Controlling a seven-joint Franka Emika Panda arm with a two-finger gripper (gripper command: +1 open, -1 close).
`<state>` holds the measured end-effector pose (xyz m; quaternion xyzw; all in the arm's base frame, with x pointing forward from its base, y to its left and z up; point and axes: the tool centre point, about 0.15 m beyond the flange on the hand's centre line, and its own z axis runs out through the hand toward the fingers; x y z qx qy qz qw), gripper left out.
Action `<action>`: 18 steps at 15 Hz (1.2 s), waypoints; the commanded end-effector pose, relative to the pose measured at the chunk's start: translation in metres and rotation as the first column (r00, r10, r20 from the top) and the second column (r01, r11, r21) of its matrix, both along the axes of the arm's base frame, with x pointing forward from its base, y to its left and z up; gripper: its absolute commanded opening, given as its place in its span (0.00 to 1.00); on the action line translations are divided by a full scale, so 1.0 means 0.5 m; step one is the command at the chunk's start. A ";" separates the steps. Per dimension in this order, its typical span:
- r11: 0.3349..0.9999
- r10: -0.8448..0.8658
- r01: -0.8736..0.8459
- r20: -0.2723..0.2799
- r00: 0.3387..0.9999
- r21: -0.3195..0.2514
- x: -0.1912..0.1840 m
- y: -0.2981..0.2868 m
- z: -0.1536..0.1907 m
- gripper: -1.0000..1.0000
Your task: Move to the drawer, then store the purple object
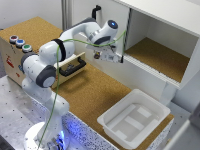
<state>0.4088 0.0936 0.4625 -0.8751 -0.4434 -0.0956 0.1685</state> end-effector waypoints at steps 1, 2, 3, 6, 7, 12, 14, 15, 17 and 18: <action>0.983 0.157 -0.159 -0.031 0.987 -0.087 0.011 0.216 -0.046 0.00; 0.975 0.195 -0.197 -0.028 0.980 -0.103 0.003 0.245 -0.061 0.00; 0.963 0.230 -0.232 -0.025 0.973 -0.137 -0.008 0.274 -0.081 0.00; 0.912 0.355 -0.345 0.004 0.935 -0.221 -0.057 0.350 -0.130 0.00; 0.890 0.398 -0.383 0.012 0.917 -0.245 -0.073 0.370 -0.144 0.00; 0.782 0.562 -0.525 0.015 0.827 -0.335 -0.138 0.419 -0.214 0.00; 0.766 0.590 -0.547 0.030 0.807 -0.338 -0.154 0.421 -0.240 0.00; 0.769 0.596 -0.546 0.067 0.800 -0.332 -0.167 0.418 -0.251 0.00; 0.740 0.630 -0.560 0.092 0.771 -0.373 -0.196 0.419 -0.291 0.00; 0.731 0.642 -0.574 0.086 0.762 -0.369 -0.203 0.420 -0.310 0.00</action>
